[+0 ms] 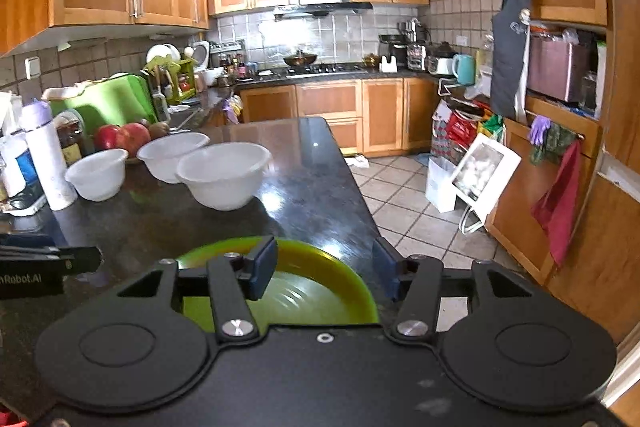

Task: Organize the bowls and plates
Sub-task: 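Move both grippers to the nearest white bowl rim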

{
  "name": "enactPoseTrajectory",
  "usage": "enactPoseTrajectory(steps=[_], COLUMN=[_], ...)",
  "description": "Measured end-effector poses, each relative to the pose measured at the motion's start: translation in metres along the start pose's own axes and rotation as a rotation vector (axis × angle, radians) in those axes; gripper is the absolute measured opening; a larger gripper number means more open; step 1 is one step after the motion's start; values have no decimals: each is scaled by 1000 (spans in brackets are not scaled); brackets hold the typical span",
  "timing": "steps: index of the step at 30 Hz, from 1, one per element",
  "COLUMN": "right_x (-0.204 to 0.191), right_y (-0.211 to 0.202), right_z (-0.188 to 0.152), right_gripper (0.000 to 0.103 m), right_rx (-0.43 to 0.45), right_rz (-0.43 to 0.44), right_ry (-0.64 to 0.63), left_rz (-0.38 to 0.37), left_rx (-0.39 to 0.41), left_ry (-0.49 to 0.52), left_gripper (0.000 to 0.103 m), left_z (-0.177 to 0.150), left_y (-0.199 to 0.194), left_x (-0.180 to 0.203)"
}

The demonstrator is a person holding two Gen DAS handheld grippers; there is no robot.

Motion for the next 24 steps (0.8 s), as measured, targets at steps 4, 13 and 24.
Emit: enactPoseTrajectory(steps=[4, 13, 24], right_x=[-20, -78, -118], right_y=[-5, -24, -18], right_z=[8, 46, 99], right_gripper=[55, 55, 54], right_rx=[4, 68, 26], right_rz=[29, 88, 113], right_ry=[-4, -26, -2], left_rz=[28, 62, -90], left_rx=[57, 76, 24], left_ry=[-18, -71, -11], left_gripper=[65, 72, 69], left_z=[9, 30, 59], left_y=[-11, -14, 6], left_x=[-27, -93, -116])
Point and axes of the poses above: each gripper's, at about its wrist camera, not at the fingertips, and y roughly the way its jaws point, x to its right, z to its top, the point moved 4 cm from there along y, roughly the way its jaws point, and after that the axes turned 5 degrees about y, right-handed, at the moved point
